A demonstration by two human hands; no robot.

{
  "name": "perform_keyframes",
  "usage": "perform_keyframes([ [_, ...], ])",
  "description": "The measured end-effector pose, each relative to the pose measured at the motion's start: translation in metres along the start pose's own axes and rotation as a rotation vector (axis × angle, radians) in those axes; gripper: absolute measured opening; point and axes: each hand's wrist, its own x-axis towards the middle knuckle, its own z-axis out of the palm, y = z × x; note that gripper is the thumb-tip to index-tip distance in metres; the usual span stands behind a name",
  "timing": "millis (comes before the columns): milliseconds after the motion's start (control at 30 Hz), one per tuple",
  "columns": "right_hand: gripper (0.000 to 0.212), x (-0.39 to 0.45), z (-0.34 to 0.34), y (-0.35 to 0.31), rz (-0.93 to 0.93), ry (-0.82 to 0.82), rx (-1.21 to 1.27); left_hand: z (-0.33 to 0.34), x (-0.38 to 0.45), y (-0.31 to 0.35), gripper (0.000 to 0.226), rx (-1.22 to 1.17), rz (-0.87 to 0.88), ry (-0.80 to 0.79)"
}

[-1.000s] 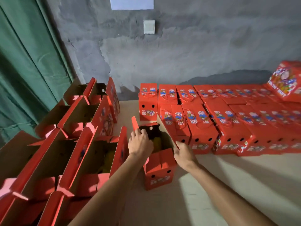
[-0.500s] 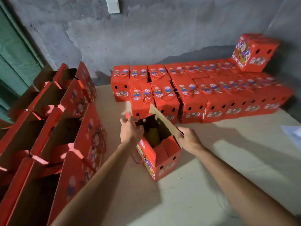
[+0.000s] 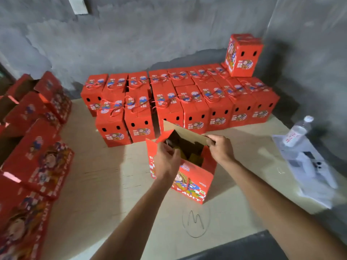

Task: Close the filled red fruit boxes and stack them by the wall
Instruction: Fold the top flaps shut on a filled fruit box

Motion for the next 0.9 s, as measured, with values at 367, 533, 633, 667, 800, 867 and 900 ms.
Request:
perform_keyframes([
  [367,0.024,0.082,-0.021,0.034,-0.043,0.052,-0.173,0.082,-0.027,0.032,0.027,0.577,-0.247,-0.426],
  [533,0.042,0.065,-0.002,0.027,-0.017,0.227,-0.048,0.085,0.004,0.05,0.021,0.795,-0.079,-0.401],
  [633,0.068,0.06,0.006,0.022,0.072,0.275,-0.101,0.096,0.023,0.049,0.023,0.916,-0.032,-0.498],
  [667,0.074,0.061,0.009,0.018,0.079,0.297,-0.136,0.101,0.028,0.047,0.022,0.924,-0.029,-0.521],
  [800,0.066,0.028,0.023,0.021,0.009,0.142,-0.067,0.118,0.029,0.025,0.028,0.874,0.042,-0.484],
  [867,0.061,0.015,0.025,0.025,-0.131,0.159,-0.034,0.122,0.031,0.01,0.024,0.812,0.061,-0.439],
  [900,0.061,0.014,0.022,0.026,-0.209,0.206,0.001,0.121,0.034,0.003,0.022,0.731,0.076,-0.417],
])
